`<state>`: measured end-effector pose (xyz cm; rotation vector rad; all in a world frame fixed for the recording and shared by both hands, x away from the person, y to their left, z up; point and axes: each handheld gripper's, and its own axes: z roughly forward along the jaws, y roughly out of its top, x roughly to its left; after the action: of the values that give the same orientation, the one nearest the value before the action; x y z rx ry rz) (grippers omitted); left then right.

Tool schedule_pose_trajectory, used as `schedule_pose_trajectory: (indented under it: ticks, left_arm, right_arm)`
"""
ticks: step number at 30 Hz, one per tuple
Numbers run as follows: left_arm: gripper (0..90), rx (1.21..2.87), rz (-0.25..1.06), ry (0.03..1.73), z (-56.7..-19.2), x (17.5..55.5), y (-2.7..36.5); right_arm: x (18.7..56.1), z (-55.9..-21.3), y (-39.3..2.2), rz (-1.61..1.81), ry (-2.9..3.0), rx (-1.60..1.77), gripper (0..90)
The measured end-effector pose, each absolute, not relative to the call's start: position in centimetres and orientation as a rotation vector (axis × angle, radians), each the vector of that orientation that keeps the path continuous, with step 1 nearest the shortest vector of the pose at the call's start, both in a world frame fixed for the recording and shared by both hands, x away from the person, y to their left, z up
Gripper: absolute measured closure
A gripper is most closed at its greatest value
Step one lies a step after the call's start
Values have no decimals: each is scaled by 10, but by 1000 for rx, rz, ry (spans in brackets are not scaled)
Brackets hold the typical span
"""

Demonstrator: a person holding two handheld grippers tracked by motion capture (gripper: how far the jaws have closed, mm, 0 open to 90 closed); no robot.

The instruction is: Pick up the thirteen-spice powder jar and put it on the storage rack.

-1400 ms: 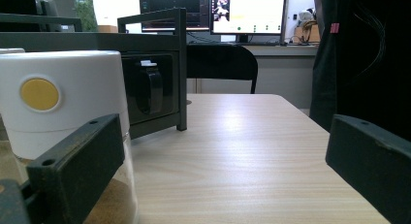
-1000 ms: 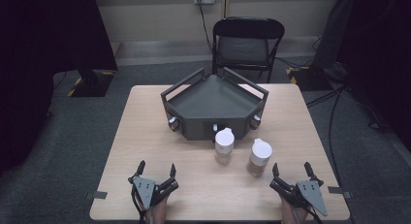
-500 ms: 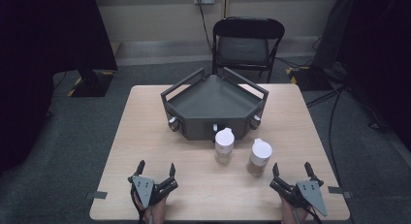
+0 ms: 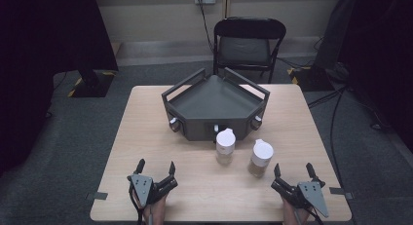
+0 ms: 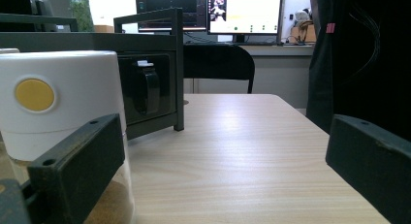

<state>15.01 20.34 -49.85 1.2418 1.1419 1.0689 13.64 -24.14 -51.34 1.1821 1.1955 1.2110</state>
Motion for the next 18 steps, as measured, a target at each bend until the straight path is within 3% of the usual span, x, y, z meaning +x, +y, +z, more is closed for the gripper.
schedule_pose_trajectory:
  ticks: [18]
  left_arm:
    - [0,1265,1009,1068,-481,151,202]
  right_arm:
    - [136,-513,-241,1210,1195,1182,0]
